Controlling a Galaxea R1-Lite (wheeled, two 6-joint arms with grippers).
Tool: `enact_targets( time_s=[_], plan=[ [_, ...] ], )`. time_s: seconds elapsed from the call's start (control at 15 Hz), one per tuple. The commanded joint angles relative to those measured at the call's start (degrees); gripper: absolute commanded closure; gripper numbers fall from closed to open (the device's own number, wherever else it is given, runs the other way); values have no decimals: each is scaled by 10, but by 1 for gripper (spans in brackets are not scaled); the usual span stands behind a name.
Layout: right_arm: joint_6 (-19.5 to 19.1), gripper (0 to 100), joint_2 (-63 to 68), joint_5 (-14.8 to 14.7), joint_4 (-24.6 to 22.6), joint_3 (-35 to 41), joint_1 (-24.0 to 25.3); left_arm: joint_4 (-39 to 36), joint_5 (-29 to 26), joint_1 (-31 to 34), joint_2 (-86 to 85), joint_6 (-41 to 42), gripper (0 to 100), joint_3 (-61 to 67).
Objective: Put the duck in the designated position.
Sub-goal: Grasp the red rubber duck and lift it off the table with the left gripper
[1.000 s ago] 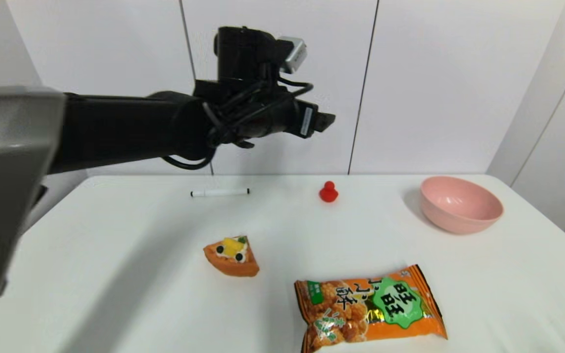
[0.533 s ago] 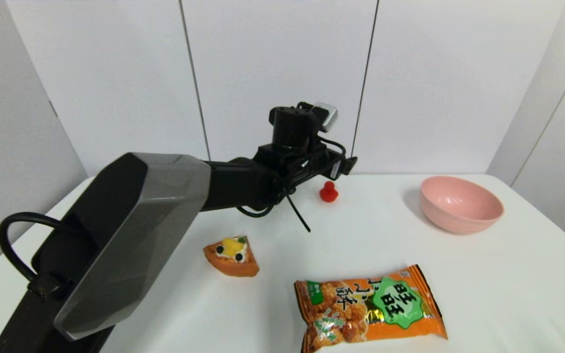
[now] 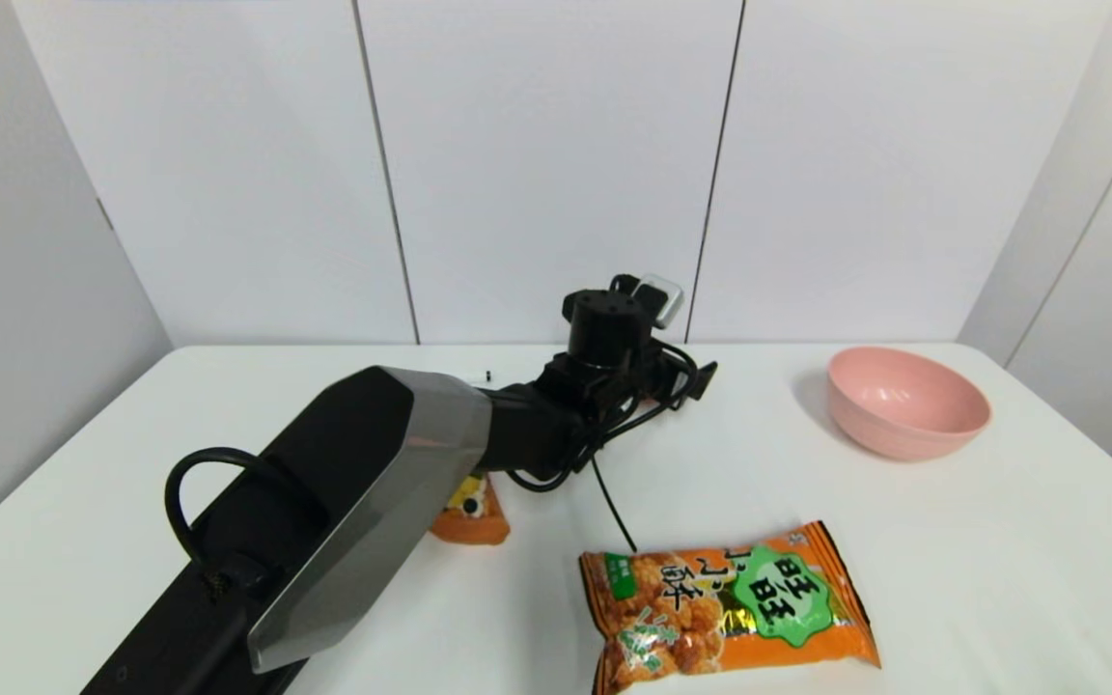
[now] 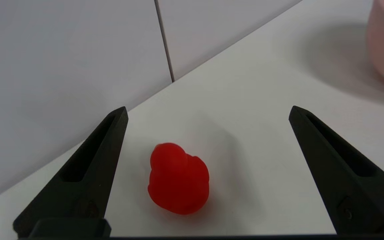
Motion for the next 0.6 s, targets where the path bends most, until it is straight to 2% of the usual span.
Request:
enact_targets(
  time_s=[0.07, 0.27, 0.6],
  plan=[
    [0, 0, 0, 0, 0, 0, 0, 10, 2, 0, 12, 0, 0, 2],
    [0, 0, 0, 0, 0, 0, 0, 62, 22, 1, 3, -1, 0, 1],
    [0, 0, 0, 0, 0, 0, 0, 91, 36, 9, -5, -20, 0, 1]
  ],
)
